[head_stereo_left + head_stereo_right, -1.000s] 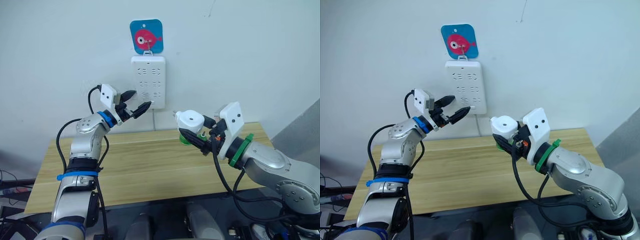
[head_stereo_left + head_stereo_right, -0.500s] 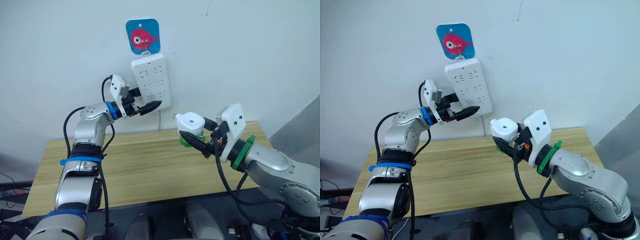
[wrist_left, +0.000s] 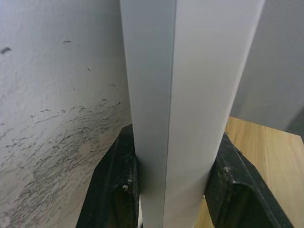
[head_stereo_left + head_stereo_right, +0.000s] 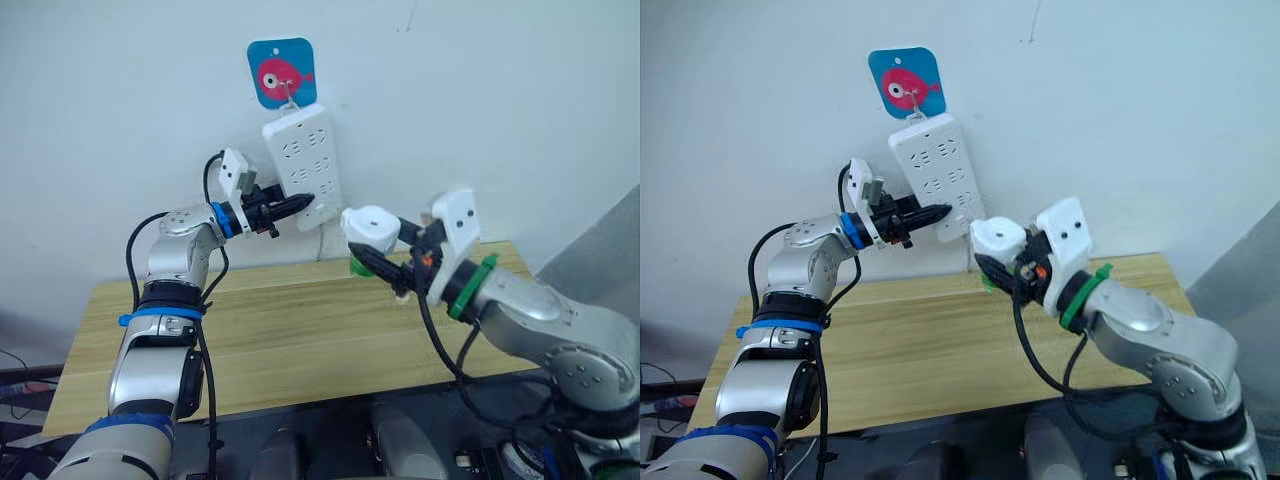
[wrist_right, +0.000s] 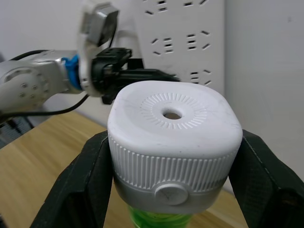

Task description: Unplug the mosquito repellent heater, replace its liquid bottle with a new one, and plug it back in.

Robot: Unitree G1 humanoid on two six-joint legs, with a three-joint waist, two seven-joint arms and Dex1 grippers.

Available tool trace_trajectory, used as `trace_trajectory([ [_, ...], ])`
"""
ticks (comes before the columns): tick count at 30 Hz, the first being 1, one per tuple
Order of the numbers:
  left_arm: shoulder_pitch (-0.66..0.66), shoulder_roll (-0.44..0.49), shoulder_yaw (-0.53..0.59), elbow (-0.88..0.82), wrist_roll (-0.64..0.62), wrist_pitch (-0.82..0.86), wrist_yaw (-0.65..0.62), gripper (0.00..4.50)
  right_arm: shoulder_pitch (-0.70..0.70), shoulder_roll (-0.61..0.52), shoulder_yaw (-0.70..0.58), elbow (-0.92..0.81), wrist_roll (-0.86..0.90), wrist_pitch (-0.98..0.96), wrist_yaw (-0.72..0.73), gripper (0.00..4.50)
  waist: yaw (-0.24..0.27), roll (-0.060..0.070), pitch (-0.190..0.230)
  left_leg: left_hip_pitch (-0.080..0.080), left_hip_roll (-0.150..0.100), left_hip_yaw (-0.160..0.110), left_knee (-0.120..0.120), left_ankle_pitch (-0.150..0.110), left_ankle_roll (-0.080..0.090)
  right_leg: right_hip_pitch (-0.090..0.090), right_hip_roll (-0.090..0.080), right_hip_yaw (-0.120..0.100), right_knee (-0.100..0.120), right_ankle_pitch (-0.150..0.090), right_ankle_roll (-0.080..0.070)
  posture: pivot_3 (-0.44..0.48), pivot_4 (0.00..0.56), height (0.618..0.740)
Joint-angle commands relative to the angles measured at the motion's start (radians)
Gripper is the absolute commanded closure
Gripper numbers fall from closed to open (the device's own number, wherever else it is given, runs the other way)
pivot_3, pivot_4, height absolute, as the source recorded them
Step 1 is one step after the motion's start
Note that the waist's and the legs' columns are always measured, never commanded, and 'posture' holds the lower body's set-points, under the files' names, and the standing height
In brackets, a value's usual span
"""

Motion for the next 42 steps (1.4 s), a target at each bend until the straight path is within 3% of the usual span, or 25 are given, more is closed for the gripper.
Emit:
trace_trajectory([
  [1, -0.025, 0.0, -0.005, -0.032, 0.002, 0.022, 0.007, 3.19, -0.059, 0.047, 0.021, 0.03, -0.055, 0.034, -0.052, 1.48, 0.001, 0.0, 0.0, 0.0, 0.0, -0.001, 0.0, 0.0, 0.0, 0.0, 0.0, 0.0, 0.0, 0.0, 0.0, -0.238, 0.14, 0.733],
  [7, -0.013, 0.0, -0.008, -0.068, -0.001, 0.049, 0.007, 3.19, -0.143, 0.155, 0.096, 0.136, -0.229, 0.019, -0.09, 1.48, 0.0, 0.0, 0.0, -0.001, -0.001, -0.003, 0.0, 0.0, 0.0, 0.0, -0.006, -0.001, 0.0, 0.0, 0.0, -0.234, 0.138, 0.733],
  [14, -0.001, -0.003, -0.006, -0.094, -0.003, 0.068, 0.018, 3.19, -0.156, 0.224, 0.14, 0.202, -0.363, -0.032, -0.027, 1.48, 0.0, 0.0, 0.0, -0.002, -0.002, -0.005, 0.0, 0.0, 0.0, -0.001, -0.009, -0.003, 0.0, 0.0, 0.0, -0.226, 0.134, 0.733],
  [42, 0.026, -0.002, -0.003, -0.144, -0.015, 0.109, 0.02, 3.19, -0.131, 0.278, 0.201, 0.266, -0.676, -0.137, 0.183, 1.48, -0.004, 0.0, 0.0, -0.002, -0.003, -0.006, 0.0, 0.001, -0.001, -0.001, -0.009, -0.005, 0.002, 0.001, -0.001, -0.214, 0.134, 0.733],
])
